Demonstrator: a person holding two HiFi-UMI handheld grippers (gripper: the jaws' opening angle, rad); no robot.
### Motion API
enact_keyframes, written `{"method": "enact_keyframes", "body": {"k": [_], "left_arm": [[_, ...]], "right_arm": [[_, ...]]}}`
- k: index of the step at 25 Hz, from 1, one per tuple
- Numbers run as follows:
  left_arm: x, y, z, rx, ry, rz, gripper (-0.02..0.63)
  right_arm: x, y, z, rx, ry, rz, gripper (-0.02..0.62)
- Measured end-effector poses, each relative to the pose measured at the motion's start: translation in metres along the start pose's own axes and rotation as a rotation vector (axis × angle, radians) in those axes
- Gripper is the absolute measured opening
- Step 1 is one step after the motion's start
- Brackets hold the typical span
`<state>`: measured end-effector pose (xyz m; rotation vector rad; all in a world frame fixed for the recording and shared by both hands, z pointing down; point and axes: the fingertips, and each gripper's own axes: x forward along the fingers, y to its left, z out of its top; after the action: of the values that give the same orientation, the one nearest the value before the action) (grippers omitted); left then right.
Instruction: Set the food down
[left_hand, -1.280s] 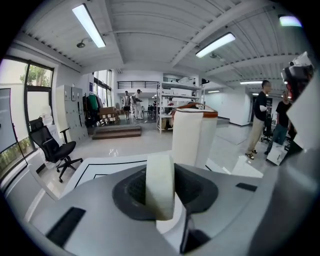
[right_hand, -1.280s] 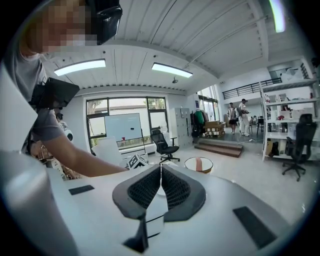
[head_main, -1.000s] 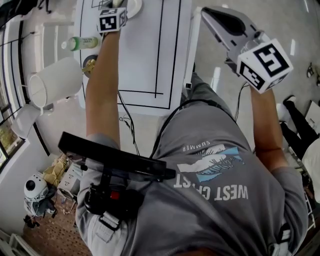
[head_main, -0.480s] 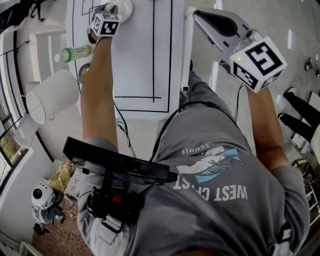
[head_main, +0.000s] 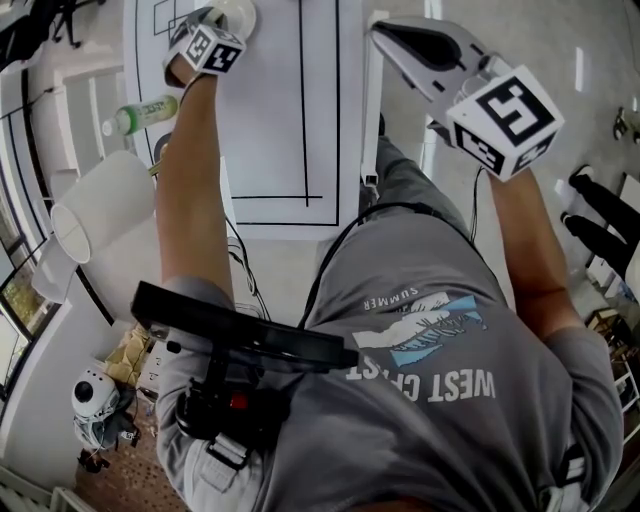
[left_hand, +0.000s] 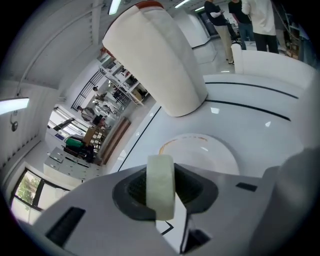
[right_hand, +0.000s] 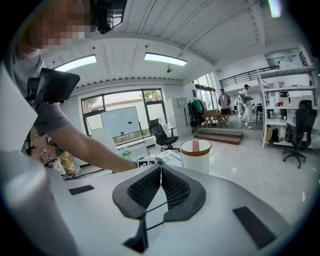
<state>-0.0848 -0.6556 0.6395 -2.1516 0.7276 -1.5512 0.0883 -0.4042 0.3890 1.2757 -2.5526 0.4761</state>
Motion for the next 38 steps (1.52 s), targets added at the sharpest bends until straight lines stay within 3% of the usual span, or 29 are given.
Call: {"method": "enact_keyframes", "body": {"k": [8, 13, 19, 26, 38], "left_arm": [[0.01, -0.001, 0.002, 0.105, 0.031, 0.012, 0.101], [0.013, -0.007, 0.001, 0.149, 0.057, -0.029, 0.101], [0.007, -0.018, 0.0, 0.113, 0.048, -0.069, 0.107], [0.001, -0.027, 0.002, 0.068, 0.025, -0.11, 0.195], [-0.022, -0.023, 0.005, 0.011, -0.013, -0.081, 0.196]], "right_arm": [[0.005, -0.001, -0.009, 0.014, 0.014, 0.006, 0.008], [0.007, -0.002, -0.009, 0.024, 0.012, 0.003, 0.008], [0.006, 0.002, -0.01, 0.02, 0.024, 0.011, 0.009], [0.011, 0.011, -0.015, 0.026, 0.038, 0.02, 0.008], [0.005, 0.026, -0.015, 0.028, 0.036, 0.023, 0.009]]}}
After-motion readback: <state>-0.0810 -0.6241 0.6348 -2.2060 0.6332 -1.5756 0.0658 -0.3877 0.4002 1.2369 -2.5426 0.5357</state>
